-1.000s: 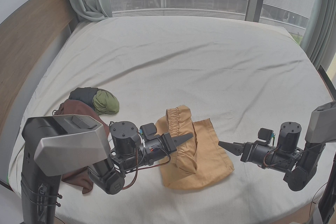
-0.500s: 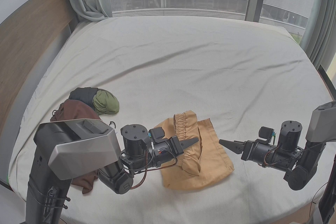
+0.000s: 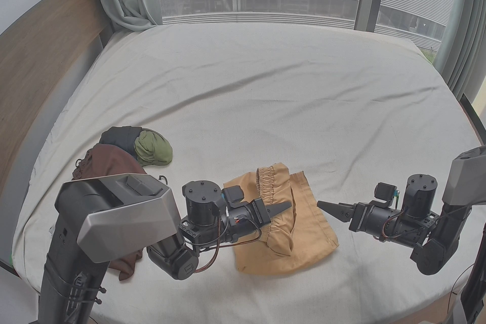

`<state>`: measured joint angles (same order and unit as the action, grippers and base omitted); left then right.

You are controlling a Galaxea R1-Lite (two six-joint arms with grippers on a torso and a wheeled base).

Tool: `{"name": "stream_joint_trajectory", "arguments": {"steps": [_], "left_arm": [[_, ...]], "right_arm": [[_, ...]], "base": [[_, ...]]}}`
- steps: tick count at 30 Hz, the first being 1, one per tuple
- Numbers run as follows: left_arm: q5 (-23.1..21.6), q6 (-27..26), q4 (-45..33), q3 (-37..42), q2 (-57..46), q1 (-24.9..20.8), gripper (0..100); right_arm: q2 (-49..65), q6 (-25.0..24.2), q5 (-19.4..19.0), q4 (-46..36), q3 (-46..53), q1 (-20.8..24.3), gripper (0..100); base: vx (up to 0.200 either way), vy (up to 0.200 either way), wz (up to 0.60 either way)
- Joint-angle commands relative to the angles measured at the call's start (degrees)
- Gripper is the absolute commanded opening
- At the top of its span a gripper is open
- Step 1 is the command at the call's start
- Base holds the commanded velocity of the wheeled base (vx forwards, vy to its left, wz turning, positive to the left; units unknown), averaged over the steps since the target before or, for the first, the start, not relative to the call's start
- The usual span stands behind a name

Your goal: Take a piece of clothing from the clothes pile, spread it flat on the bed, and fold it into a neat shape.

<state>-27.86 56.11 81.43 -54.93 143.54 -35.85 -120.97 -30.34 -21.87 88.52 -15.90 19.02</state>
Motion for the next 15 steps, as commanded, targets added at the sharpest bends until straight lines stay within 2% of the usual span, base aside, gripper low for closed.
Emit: {"name": "stream_joint_trajectory", "arguments": {"steps": [1,5,6,15], "left_arm": [[0.0,0.0,-0.4,-0.9,0.8,-0.1,0],[0.1,0.1,-0.7,-1.1,1.3,0.1,0],[0.1,0.1,-0.7,-1.1,1.3,0.1,100],[0.9,0.0,0.0,-0.8,1.3,-0.1,100]], "right_arm": [[0.1,0.1,-0.1,0.0,0.0,-0.2,100],[0.1,0.1,0.0,0.0,0.0,-0.2,100],[0.1,0.1,0.0,0.0,0.0,-0.2,100],[0.2,0.1,-0.1,0.0,0.0,-0.2,100]], "base": [[0.0,0.0,0.0],[0.0,0.0,0.0],[0.0,0.0,0.0],[0.0,0.0,0.0]]}}
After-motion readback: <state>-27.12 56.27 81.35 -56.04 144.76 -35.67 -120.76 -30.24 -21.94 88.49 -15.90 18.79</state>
